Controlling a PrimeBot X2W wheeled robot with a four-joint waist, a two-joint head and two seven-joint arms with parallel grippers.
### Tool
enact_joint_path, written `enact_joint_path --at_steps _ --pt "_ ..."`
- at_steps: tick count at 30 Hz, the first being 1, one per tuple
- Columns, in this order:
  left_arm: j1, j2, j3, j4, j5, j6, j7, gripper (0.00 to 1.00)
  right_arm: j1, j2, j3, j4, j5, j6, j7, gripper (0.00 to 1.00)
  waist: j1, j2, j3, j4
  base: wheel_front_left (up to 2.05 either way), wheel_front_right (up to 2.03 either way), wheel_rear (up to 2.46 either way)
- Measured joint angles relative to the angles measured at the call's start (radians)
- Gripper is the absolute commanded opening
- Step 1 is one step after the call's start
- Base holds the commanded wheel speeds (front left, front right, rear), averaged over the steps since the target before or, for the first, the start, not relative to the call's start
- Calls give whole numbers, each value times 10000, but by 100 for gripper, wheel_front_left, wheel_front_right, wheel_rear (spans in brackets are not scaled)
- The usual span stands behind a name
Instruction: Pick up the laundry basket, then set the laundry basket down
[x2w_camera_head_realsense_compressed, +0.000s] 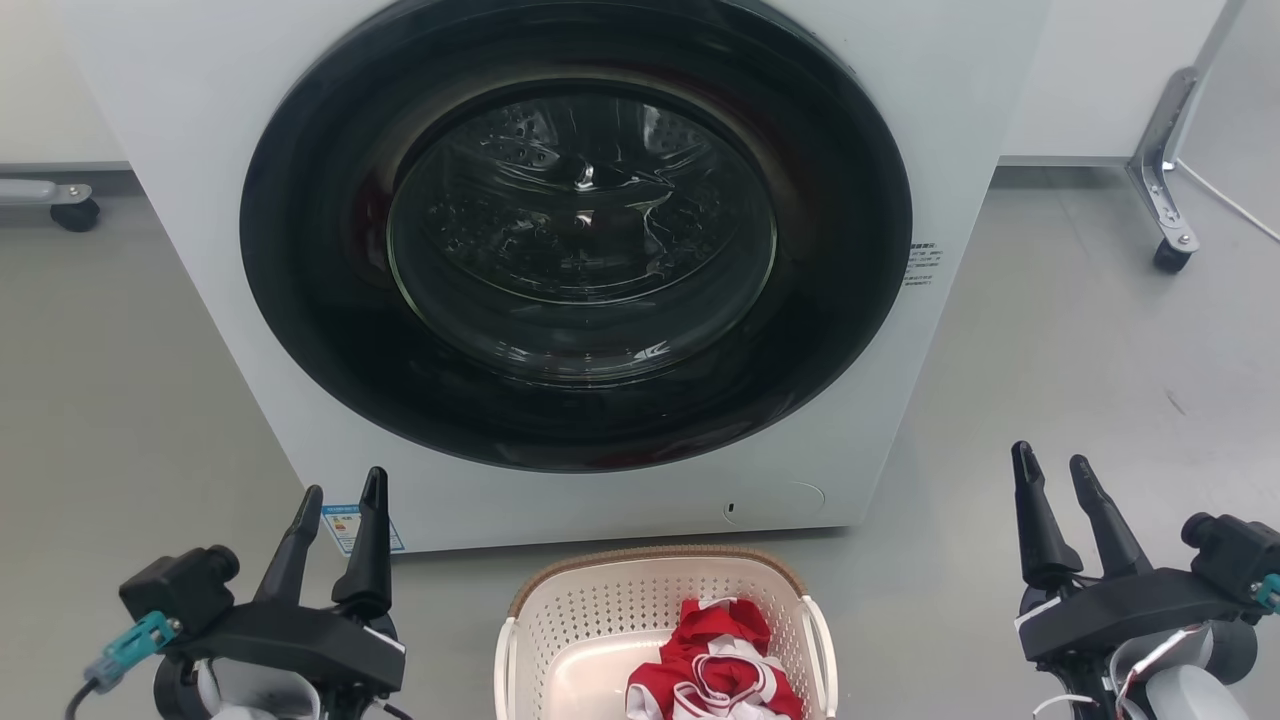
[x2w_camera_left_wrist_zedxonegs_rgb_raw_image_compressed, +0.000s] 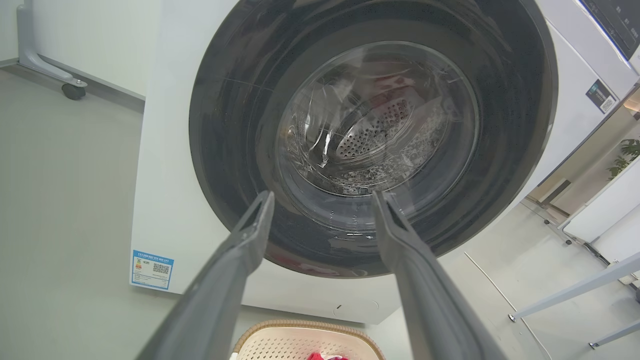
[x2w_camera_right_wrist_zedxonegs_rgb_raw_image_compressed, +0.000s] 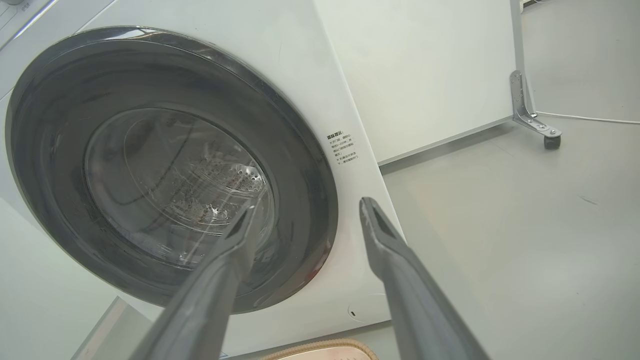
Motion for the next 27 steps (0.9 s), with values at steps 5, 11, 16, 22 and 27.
enact_joint_path --at_steps 5,11,16,22,27 --pt "0 44 -134 -2 514 182 -167 100 -6 -79 165 -6 -616 -96 -171 100 0 0 -1 -3 0 0 0" --pt "22 73 -167 -40 1444 453 -437 100 -3 -150 380 -94 -1549 -347 -430 100 0 0 -10 -10 0 0 0" --pt "89 84 -171 -136 2044 642 -627 100 21 -169 499 -102 -2194 -451 -610 100 0 0 -10 -10 0 0 0" --pt "307 82 -238 -278 2775 813 -849 100 88 -176 652 -115 -2907 -571 -851 100 0 0 -10 -10 0 0 0" --pt "317 86 -263 -305 3262 949 -972 100 121 -182 750 -115 -3402 -610 -972 100 0 0 2 -5 0 0 0"
